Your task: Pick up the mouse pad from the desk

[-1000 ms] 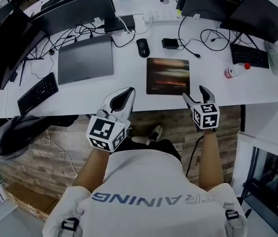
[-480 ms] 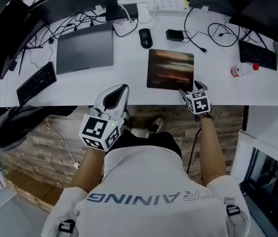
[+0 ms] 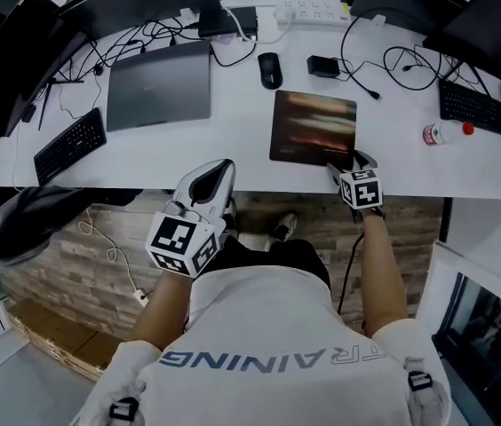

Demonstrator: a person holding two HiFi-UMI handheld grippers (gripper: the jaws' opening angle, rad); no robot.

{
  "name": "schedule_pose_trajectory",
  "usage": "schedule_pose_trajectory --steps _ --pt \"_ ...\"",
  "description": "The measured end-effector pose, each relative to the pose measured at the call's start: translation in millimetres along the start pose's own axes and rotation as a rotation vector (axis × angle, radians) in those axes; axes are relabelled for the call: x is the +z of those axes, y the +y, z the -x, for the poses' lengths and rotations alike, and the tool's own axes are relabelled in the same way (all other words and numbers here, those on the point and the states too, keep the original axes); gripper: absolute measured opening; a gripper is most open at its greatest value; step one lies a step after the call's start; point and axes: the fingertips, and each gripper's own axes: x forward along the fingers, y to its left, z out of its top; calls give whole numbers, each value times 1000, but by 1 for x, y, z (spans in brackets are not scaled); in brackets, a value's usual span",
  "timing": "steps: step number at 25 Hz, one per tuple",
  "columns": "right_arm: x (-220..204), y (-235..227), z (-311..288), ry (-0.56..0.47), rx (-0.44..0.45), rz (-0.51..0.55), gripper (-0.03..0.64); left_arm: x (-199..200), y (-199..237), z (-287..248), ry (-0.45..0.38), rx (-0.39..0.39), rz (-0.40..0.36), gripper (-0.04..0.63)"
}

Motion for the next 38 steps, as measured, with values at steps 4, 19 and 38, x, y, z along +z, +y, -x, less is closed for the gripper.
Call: schedule_pose_trajectory --steps 4,19,38 --pt "1 3 -1 -3 -7 2 334 -1 -2 -1 -1 -7 0 0" --pt "7 29 14 -71 -88 -52 51 -3 -12 12 -17 -43 26 0" --pt "100 58 163 -451 -220 -112 44 46 1 35 -161 -119 -49 0"
